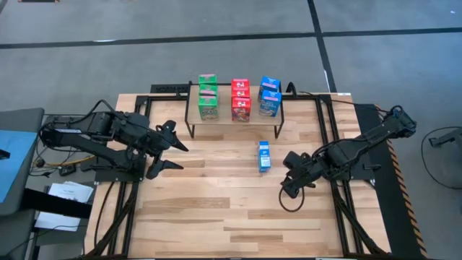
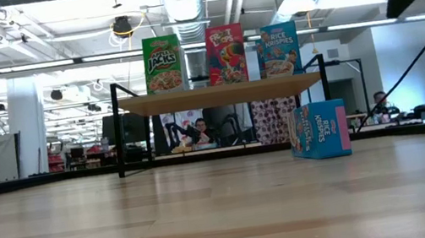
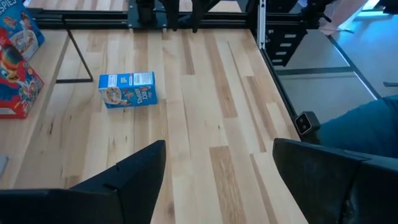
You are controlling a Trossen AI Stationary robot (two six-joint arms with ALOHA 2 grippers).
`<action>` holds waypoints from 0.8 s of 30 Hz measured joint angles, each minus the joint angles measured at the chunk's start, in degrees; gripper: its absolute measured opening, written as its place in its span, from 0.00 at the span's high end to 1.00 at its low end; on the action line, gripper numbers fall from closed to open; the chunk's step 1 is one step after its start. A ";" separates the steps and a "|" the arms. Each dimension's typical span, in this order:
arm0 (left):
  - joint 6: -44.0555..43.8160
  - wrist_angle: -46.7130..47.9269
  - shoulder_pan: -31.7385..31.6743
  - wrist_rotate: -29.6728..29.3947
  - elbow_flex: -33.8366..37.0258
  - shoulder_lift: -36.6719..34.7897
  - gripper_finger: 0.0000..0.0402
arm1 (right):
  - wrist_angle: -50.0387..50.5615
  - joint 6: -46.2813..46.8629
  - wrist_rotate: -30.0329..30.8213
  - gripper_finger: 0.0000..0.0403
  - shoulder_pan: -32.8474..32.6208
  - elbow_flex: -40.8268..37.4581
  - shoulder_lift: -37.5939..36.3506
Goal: Stack cereal on shelf
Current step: Put the blue cereal box on the shelf aligned with the other blue cereal boxes
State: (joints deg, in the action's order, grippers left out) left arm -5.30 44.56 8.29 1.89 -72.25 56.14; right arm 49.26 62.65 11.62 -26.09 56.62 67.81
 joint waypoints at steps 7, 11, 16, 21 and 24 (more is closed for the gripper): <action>0.01 0.14 0.00 0.00 0.00 0.00 0.29 | -0.03 -0.16 -0.91 0.35 0.00 -0.02 1.03; -0.02 0.11 0.00 0.02 0.00 0.02 0.29 | -0.58 2.47 -0.59 0.35 0.85 -0.03 3.18; 0.04 0.08 0.00 0.09 0.00 -0.01 0.29 | -3.09 5.26 -0.49 0.35 1.95 0.07 6.29; 0.06 0.15 0.00 0.34 0.00 -0.02 0.29 | -5.22 10.90 -1.14 0.35 3.52 0.10 9.71; 0.20 0.41 -0.01 0.35 0.00 0.00 0.29 | -6.27 15.40 0.75 0.35 4.32 0.00 11.50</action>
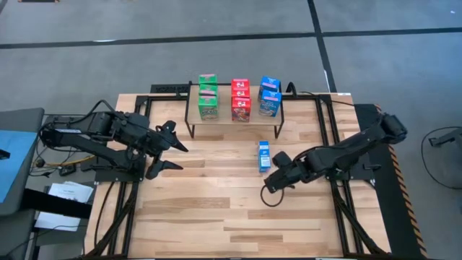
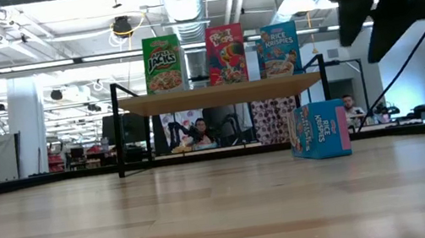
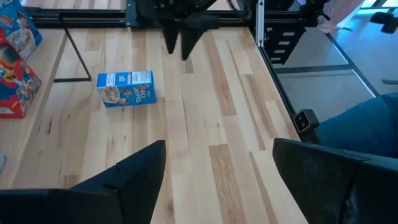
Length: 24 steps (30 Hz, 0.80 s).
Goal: Stack cereal on shelf
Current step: Put the blue cereal box on the shelf aligned with the other blue cereal boxes
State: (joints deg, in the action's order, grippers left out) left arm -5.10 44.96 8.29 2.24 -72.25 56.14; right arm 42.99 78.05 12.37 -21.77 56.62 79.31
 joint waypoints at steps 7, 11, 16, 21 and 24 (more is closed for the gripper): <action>0.96 0.66 -0.02 -0.04 0.00 0.00 0.29 | -1.40 4.65 2.34 0.35 1.81 0.04 4.49; 0.94 0.64 -0.01 -0.04 0.00 0.00 0.29 | -3.05 4.65 3.49 0.35 3.22 0.01 6.51; 0.94 0.64 0.01 -0.04 0.00 0.00 0.29 | -2.64 7.42 9.48 0.35 3.76 0.02 6.19; 0.94 0.64 -0.01 -0.07 0.00 0.00 0.29 | -2.83 7.94 11.63 0.35 3.29 0.06 5.85; 0.96 0.64 0.01 -0.07 0.00 0.00 0.29 | -3.17 7.17 10.26 0.35 3.27 0.04 6.29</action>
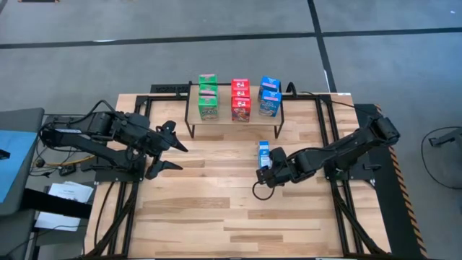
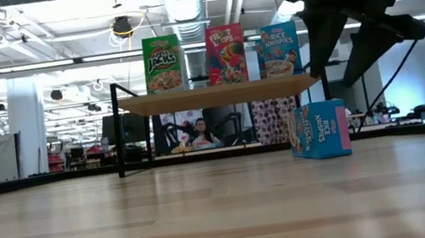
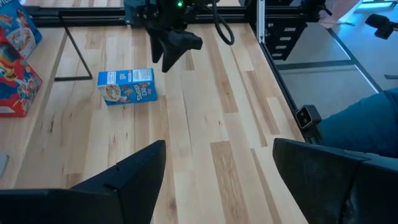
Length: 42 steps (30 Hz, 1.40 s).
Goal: Stack cereal on shelf
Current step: Put the blue cereal box on the shelf aligned with the other blue cereal boxes
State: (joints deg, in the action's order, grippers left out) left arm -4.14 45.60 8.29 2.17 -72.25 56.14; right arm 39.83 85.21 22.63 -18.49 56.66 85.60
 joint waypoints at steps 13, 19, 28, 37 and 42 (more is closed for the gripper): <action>-0.07 -0.02 0.00 -0.04 0.00 0.00 0.29 | -0.23 -2.52 -0.17 0.35 0.15 0.00 -0.04; 0.84 -0.02 -0.01 -0.07 0.00 0.00 0.29 | -0.30 -2.56 -0.13 0.35 0.66 0.00 -0.04; 1.29 -0.02 -0.01 -0.28 0.00 0.00 0.29 | -1.07 0.22 0.12 0.35 1.81 0.00 -0.04; 1.33 -0.02 -0.02 -1.60 0.00 0.00 0.29 | 0.23 6.17 2.33 0.35 1.83 0.00 0.01; 1.37 -0.02 -0.02 -1.62 0.00 0.00 0.29 | 0.39 8.56 3.26 0.35 1.22 -0.05 4.00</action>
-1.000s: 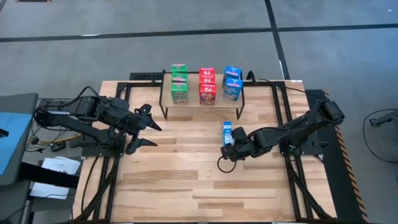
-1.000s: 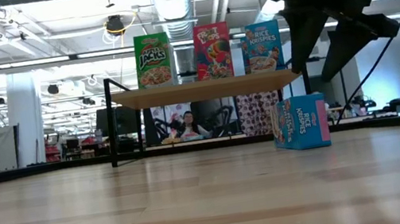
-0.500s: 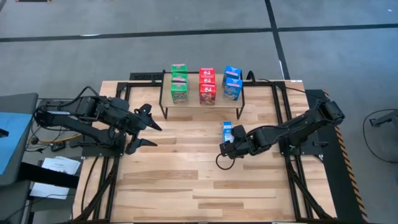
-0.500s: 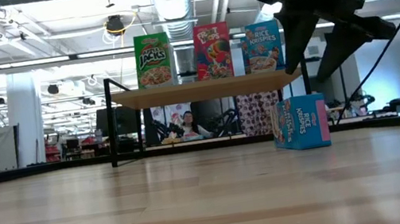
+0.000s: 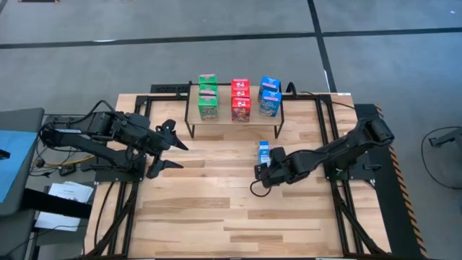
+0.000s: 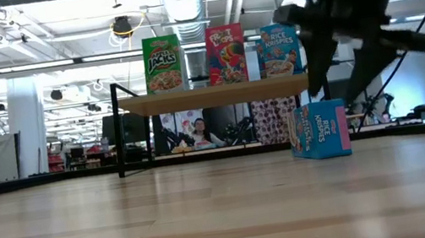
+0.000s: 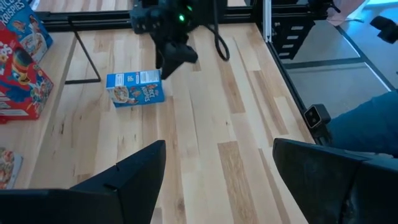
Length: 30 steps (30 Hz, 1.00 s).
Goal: Stack cereal on shelf
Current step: Put the blue cereal box on the shelf aligned with the other blue cereal boxes
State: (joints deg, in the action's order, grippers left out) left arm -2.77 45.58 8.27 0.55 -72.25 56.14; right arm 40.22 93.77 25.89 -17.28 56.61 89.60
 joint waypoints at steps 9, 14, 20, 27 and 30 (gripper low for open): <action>0.58 -0.02 0.00 -1.28 0.00 0.02 0.29 | -0.42 2.81 -0.07 0.35 -0.72 0.95 4.62; 0.59 -0.01 0.00 -1.28 0.00 0.13 0.29 | 0.03 2.96 2.74 0.35 -0.59 0.97 4.62; 0.59 -0.02 0.00 -1.28 0.00 0.13 0.29 | 0.53 3.14 3.24 0.35 0.66 0.97 4.62; 0.83 0.00 0.00 -1.28 0.01 0.13 0.29 | -0.69 3.33 4.06 0.35 1.33 0.97 4.62; 1.87 -0.02 0.00 -1.28 0.00 0.13 0.29 | -0.24 3.30 4.17 0.35 1.65 0.97 4.62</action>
State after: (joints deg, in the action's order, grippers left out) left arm -0.90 45.56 8.27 -0.73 -72.25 56.27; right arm 39.98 97.07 30.06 -15.63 57.58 94.21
